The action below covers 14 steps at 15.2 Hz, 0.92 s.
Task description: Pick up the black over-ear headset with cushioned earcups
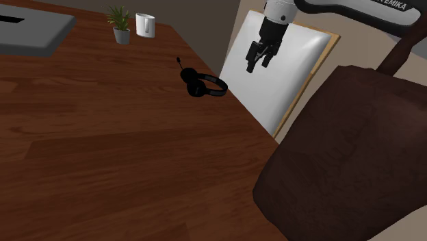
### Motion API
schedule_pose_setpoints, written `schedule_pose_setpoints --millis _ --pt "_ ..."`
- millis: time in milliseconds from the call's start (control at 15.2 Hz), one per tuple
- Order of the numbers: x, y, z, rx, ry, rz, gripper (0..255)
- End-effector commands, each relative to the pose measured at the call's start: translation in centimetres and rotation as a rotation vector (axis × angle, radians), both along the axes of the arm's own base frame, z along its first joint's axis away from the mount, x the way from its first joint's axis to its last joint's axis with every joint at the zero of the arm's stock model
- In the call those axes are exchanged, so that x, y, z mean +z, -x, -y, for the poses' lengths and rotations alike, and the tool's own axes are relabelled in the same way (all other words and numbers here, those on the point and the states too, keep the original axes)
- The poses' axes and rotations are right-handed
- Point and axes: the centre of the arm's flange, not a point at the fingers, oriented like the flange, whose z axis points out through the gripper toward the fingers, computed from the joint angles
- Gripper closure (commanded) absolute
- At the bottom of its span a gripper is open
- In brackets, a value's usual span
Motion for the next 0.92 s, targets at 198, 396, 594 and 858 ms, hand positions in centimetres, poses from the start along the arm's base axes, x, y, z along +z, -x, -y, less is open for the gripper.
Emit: schedule_pose_setpoints --millis 198,396,594,858 --pt "-0.9 -1.1 -3.3 0.025 -0.009 0.039 0" --pt "-1.7 -2.1 -6.6 0.05 -0.019 0.079 0" --pt "-2.4 -3.0 -10.0 0.075 -0.028 0.118 0" --pt "-3.2 -4.2 -14.5 0.108 -0.04 0.171 0"
